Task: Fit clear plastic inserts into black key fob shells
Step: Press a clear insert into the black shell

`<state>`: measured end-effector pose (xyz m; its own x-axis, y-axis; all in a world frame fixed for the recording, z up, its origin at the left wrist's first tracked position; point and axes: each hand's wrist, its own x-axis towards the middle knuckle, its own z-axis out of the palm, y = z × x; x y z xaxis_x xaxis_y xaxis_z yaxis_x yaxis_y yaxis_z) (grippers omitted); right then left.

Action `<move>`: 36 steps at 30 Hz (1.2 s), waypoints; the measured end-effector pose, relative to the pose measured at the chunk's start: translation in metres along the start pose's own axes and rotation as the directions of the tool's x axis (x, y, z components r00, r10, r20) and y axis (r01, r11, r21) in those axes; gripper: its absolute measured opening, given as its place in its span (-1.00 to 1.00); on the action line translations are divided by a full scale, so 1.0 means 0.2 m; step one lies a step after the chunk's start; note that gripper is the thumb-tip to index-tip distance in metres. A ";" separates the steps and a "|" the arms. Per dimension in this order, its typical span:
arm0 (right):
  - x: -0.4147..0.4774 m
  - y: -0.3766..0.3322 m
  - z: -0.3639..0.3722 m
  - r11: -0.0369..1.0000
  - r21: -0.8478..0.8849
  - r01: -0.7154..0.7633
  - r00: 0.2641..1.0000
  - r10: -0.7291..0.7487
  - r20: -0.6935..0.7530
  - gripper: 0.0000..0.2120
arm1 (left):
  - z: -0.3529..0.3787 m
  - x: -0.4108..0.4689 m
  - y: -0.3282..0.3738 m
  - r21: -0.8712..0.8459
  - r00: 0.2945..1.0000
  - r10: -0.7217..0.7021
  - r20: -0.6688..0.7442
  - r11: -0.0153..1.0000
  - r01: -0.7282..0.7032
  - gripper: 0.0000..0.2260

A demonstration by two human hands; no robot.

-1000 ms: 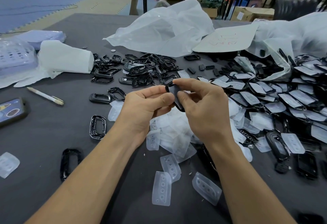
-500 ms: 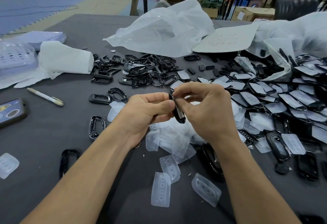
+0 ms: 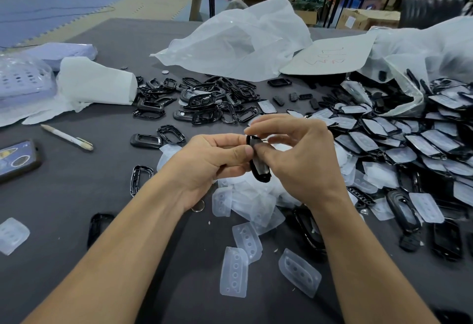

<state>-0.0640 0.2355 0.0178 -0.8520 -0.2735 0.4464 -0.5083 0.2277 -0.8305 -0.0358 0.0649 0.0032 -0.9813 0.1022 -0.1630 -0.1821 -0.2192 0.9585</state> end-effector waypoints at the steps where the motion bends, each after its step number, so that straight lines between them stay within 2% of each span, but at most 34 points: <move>1: 0.00 0.00 0.00 1.000 0.014 -0.008 1.000 0.008 -0.007 -0.72 | 0.00 0.00 0.00 -0.023 1.000 -0.001 0.019 1.000 0.002 -0.80; 5: 0.00 -0.02 -0.01 0.999 0.031 -0.040 0.999 0.041 -0.023 -0.72 | 0.01 0.00 0.00 -0.096 0.999 -0.032 0.023 0.995 0.034 -0.82; 9: 0.00 -0.01 0.00 1.000 -0.014 -0.003 1.000 0.002 -0.031 -0.76 | 0.01 0.01 -0.01 -0.098 0.999 -0.035 0.009 0.995 0.036 -0.83; 14: 0.00 0.02 0.02 1.000 -0.025 0.004 0.999 -0.005 -0.048 -0.78 | 0.01 0.02 -0.02 -0.093 0.999 -0.032 -0.019 0.995 0.030 -0.72; 17: 0.01 0.03 0.01 0.998 0.068 -0.009 0.996 0.015 -0.089 -0.74 | 0.00 0.02 -0.02 -0.111 0.998 -0.024 -0.050 0.994 0.018 -0.70; 19: 0.02 0.03 0.00 0.987 0.161 -0.024 0.990 0.045 -0.130 -0.75 | -0.01 0.03 -0.01 -0.119 0.997 -0.022 -0.078 0.993 0.012 -0.77; 23: 0.03 0.01 -0.04 0.902 0.407 -0.141 0.965 0.216 -0.146 -0.75 | -0.04 0.03 0.00 -0.113 0.993 -0.020 -0.115 0.994 0.007 -0.81; 26: 0.04 0.00 -0.08 0.754 0.592 -0.286 0.915 0.398 -0.063 -0.79 | -0.04 0.02 0.01 -0.120 0.993 -0.019 -0.114 0.993 0.005 -0.79; 29: 0.03 0.00 -0.08 0.663 0.637 -0.393 0.883 0.466 0.059 -0.83 | -0.03 0.02 0.01 -0.107 0.991 -0.019 -0.130 0.994 0.005 -0.74; 34: 0.02 0.01 -0.07 0.723 0.562 -0.402 0.914 0.351 0.202 -0.75 | 0.00 0.02 0.02 -0.076 0.973 -0.024 -0.228 0.997 0.007 -0.94; 36: 0.02 0.02 -0.07 0.799 0.467 -0.379 0.925 0.334 0.179 -0.77 | 0.00 0.02 0.01 -0.050 0.965 -0.009 -0.261 0.999 -0.004 -0.88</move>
<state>-0.0702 0.2478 0.0213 -0.9358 -0.3443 0.0759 -0.0246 -0.1509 -0.9882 -0.0402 0.0648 0.0051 -0.9619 -0.1527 -0.2267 -0.1805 -0.2677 0.9464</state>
